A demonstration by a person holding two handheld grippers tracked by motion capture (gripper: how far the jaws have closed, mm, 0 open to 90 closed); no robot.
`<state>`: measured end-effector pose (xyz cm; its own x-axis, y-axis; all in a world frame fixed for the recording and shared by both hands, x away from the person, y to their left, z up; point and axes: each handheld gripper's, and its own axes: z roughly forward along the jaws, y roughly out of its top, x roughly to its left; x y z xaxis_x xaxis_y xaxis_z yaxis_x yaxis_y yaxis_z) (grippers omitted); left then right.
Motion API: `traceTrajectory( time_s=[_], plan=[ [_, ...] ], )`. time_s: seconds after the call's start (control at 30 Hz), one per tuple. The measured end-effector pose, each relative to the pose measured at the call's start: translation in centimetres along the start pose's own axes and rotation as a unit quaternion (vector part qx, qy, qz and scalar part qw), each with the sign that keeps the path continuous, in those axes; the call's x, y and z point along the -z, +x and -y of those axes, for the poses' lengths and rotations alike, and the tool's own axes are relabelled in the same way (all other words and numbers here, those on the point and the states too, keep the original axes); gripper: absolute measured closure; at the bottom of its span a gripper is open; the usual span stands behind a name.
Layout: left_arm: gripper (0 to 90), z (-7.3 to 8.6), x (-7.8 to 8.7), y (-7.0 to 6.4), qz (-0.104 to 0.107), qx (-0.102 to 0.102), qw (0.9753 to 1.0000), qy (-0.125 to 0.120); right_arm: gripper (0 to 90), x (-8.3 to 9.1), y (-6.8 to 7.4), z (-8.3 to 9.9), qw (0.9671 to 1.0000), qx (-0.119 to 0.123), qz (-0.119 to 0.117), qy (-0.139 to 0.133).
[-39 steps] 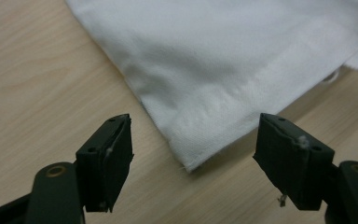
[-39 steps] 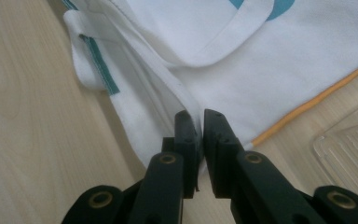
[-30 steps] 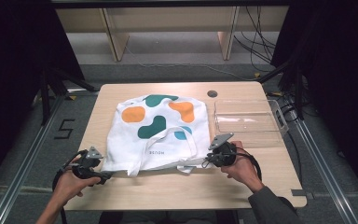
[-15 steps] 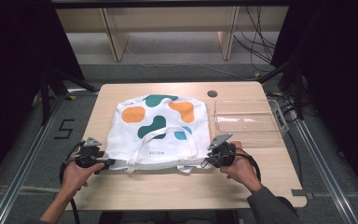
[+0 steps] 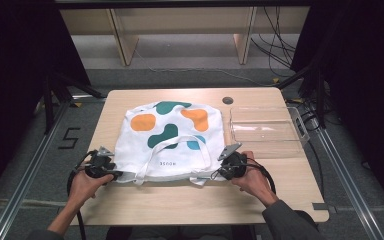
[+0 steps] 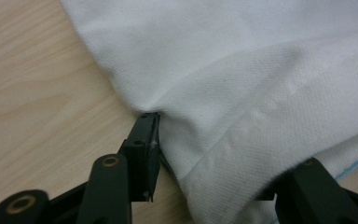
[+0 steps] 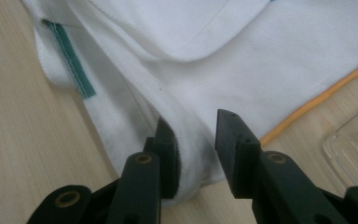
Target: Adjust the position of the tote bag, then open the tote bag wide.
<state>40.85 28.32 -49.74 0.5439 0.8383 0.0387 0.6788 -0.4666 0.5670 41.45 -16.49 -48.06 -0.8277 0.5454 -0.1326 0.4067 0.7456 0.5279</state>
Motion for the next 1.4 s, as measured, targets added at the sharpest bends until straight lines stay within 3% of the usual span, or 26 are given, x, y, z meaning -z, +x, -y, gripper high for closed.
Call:
traceTrajectory(
  time_s=[0.03,0.07,0.1,0.13,0.17,0.27,0.3,0.33,0.37,0.43,0.5,0.57,0.6,0.67,0.73,0.77,0.8,0.83,0.9,0.93,1.03,1.13,1.23,1.3,1.37,1.4],
  plan=[
    [56.1,-0.1,0.1,0.1,-0.001,-0.011,0.9999,0.002,70.8,0.0,0.0,-0.1,0.9999,-0.002,-0.008,0.007],
    [58.3,0.0,-0.1,0.0,0.001,-0.003,1.0000,-0.007,70.5,-0.1,0.0,-0.1,1.0000,-0.001,-0.004,0.007],
    [62.1,0.0,0.1,-0.1,-0.006,-0.015,0.9999,-0.004,69.4,-0.2,0.0,-0.2,1.0000,0.002,0.000,0.008],
    [66.8,-0.1,0.3,0.1,-0.005,-0.036,0.9993,0.005,66.9,-0.5,-0.2,-0.3,0.9996,0.028,0.004,0.006],
    [70.8,-0.1,0.4,-0.1,-0.007,-0.036,0.9993,-0.001,67.4,-0.8,-0.1,-0.4,0.9994,0.031,0.008,0.014],
    [78.5,-0.2,1.1,-0.3,-0.014,-0.051,0.9986,-0.008,77.1,-1.0,0.0,-0.5,0.9995,0.024,0.002,0.020],
    [79.7,-0.2,1.4,-0.4,-0.011,-0.058,0.9982,-0.005,79.1,-0.9,0.1,-0.5,0.9996,0.015,-0.008,0.021],
    [80.7,-0.2,1.6,-0.3,-0.008,-0.064,0.9979,0.004,81.1,-0.9,-0.1,-0.5,0.9992,0.035,-0.006,0.016],
    [81.2,-0.1,1.8,-0.3,-0.004,-0.068,0.9977,0.008,81.7,-0.7,0.0,-0.5,0.9995,0.024,-0.009,0.021],
    [81.8,0.1,2.0,-0.7,0.004,-0.059,0.9982,0.009,82.3,-0.5,0.0,-0.6,0.9991,0.035,-0.013,0.019],
    [82.0,0.3,2.7,-1.0,0.012,-0.058,0.9980,0.020,82.4,-0.1,0.1,-0.6,0.9993,0.024,-0.023,0.018],
    [81.9,0.5,3.2,-1.0,0.018,-0.075,0.9968,0.021,84.3,0.4,0.0,-0.4,0.9996,0.019,-0.022,0.005],
    [81.9,0.6,3.4,-1.2,0.023,-0.071,0.9971,0.018,84.6,0.6,0.1,-0.4,0.9997,0.010,-0.024,0.000],
    [81.8,0.9,3.7,-1.6,0.030,-0.065,0.9974,0.013,84.9,1.3,0.0,-0.4,0.9995,0.019,-0.023,-0.009],
    [81.6,1.0,4.1,-1.6,0.039,-0.075,0.9960,0.029,85.0,1.5,0.1,-0.3,0.9995,0.006,-0.030,-0.005],
    [81.3,1.3,4.4,-2.1,0.042,-0.058,0.9974,0.012,85.2,2.1,0.1,-0.2,0.9995,0.016,-0.024,-0.014],
    [81.2,1.3,4.8,-2.1,0.049,-0.061,0.9967,0.020,85.3,2.3,0.1,-0.1,0.9994,0.012,-0.027,-0.016],
    [81.2,1.4,5.0,-2.3,0.047,-0.059,0.9971,0.011,85.3,2.7,0.3,-0.1,0.9994,0.004,-0.030,-0.014],
    [81.3,1.4,5.5,-2.4,0.039,-0.072,0.9965,0.014,85.4,3.2,0.5,-0.1,0.9993,0.013,-0.029,-0.021],
    [81.5,1.5,5.5,-2.6,0.042,-0.067,0.9968,0.013,85.5,3.5,0.6,0.0,0.9994,0.005,-0.030,-0.016],
    [81.5,1.6,5.8,-2.9,0.045,-0.071,0.9964,0.014,85.6,3.8,0.6,-0.1,0.9992,0.023,-0.028,-0.018],
    [81.5,1.8,6.0,-3.2,0.050,-0.066,0.9965,0.009,85.6,4.2,0.7,-0.1,0.9993,0.018,-0.031,-0.014],
    [81.4,1.9,6.3,-3.0,0.057,-0.079,0.9950,0.023,85.6,4.4,0.9,0.0,0.9991,0.020,-0.037,-0.010],
    [81.4,1.9,6.5,-3.0,0.066,-0.075,0.9947,0.025,85.6,4.5,1.0,-0.2,0.9986,0.034,-0.040,-0.008],
    [81.4,1.8,6.8,-3.3,0.062,-0.060,0.9962,0.012,85.6,5.0,1.0,-0.3,0.9987,0.034,-0.037,-0.011],
    [81.5,1.7,7.0,-3.1,0.066,-0.076,0.9947,0.019,85.6,5.3,1.0,-0.4,0.9988,0.031,-0.036,-0.009]
  ],
)
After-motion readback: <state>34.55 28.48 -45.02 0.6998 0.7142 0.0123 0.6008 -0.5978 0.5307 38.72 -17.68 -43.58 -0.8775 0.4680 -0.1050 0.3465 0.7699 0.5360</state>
